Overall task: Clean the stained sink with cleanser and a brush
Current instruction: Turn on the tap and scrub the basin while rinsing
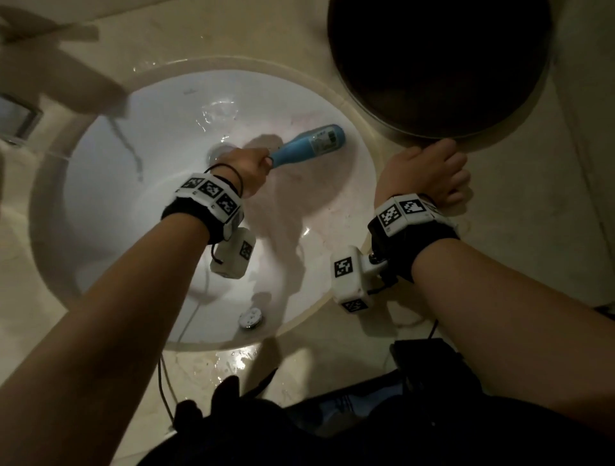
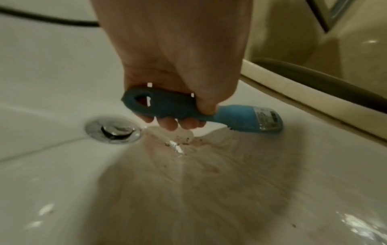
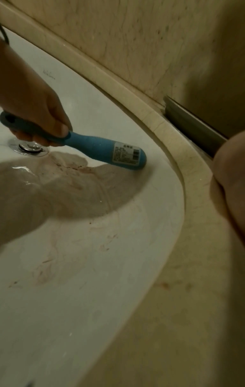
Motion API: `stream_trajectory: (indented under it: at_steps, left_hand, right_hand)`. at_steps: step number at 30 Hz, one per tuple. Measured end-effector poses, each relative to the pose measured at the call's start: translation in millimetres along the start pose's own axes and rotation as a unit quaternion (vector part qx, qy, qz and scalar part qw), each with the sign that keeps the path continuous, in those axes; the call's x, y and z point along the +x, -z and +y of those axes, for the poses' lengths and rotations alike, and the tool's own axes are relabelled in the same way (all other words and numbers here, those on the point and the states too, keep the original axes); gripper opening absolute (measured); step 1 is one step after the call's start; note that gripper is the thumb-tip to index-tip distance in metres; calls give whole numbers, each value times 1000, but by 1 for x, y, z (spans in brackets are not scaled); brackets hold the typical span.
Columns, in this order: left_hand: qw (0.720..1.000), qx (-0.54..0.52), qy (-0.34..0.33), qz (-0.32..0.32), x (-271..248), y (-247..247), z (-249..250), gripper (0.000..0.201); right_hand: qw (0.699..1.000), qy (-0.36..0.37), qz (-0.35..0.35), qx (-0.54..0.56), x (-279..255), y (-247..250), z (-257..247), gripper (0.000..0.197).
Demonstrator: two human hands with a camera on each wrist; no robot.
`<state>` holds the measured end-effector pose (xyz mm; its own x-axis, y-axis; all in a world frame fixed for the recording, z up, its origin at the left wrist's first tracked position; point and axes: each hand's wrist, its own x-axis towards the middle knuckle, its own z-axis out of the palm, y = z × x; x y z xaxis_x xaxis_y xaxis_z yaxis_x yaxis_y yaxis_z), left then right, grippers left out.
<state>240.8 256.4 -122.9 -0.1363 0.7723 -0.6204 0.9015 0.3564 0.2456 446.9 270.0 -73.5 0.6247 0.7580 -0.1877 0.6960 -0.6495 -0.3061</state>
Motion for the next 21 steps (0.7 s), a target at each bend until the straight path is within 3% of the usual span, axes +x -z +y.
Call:
stream_trajectory:
  at_steps: [3,5,9,12,17,19,21]
  left_hand:
    - [997,66,42,25,0,-6,-13,34]
    - [991,79,108,2,-4,-10,-30,35]
    - [983,7,180,-30,-14,-5,-40,29]
    - [986,9,161,-37,-15,0,-34,33]
    - [998,-2,42,48,-21,6,-7,36]
    - [997,22,35,63,-17,7,0,38]
    - [995,28,80,54,-13,4,-7,38]
  right_hand:
    - [1000,0,5,0,0,-1,0,32]
    - [1000,0,8,-2,0,-2,0,32]
    - [1000,3,10,0,1,-2,0,32]
    - [1000,6,9,0,0,-1,0,32]
    - [1000,10,6,2,0,-1,1,33]
    - [1000,12,7,-1,0,-1,2,33]
    - [1000,13,9,-2,0,-2,2,33]
